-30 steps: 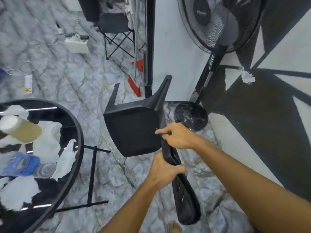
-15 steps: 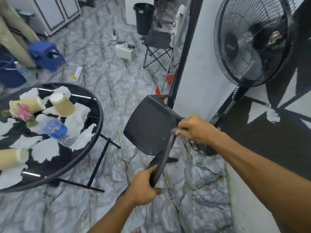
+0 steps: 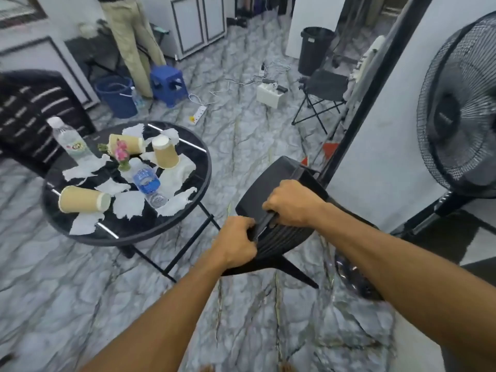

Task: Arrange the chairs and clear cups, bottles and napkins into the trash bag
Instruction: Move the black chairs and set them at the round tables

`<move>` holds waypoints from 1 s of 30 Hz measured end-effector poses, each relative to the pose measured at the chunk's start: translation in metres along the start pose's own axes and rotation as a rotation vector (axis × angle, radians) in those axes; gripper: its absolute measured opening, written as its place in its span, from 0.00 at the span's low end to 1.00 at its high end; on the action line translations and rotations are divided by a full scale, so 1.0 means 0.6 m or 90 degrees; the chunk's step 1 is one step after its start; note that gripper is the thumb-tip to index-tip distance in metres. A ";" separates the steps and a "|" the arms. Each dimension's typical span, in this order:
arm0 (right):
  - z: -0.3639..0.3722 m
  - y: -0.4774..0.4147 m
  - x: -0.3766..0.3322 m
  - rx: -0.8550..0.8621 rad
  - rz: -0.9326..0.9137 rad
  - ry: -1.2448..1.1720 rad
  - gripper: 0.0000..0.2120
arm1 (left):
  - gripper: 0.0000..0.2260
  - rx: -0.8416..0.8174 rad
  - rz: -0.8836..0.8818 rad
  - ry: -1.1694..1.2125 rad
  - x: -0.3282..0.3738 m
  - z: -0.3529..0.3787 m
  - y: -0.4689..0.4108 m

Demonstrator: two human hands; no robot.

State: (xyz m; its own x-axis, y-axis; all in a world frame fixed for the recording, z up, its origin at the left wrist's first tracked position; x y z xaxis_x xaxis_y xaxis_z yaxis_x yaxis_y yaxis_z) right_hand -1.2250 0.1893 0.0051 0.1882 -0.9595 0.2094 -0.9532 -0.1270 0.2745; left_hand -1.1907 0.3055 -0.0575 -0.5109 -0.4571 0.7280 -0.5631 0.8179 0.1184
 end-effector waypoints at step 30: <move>0.151 0.057 0.177 0.100 -0.110 -0.324 0.09 | 0.05 0.331 -0.057 -0.287 0.110 0.121 0.070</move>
State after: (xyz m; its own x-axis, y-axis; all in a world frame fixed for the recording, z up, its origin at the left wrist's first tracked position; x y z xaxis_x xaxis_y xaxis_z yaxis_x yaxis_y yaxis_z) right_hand -1.2590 0.0605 -0.0481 0.2434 -0.9170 -0.3159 -0.9498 -0.2913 0.1139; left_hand -1.2949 0.2843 -0.0535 -0.6042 -0.7081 0.3655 -0.7966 0.5481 -0.2550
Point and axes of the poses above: each hand's wrist, its own y-axis away from the middle knuckle, its own z-axis out of the palm, x = y × z, the point moved 6 cm from there along -y, towards the middle knuckle
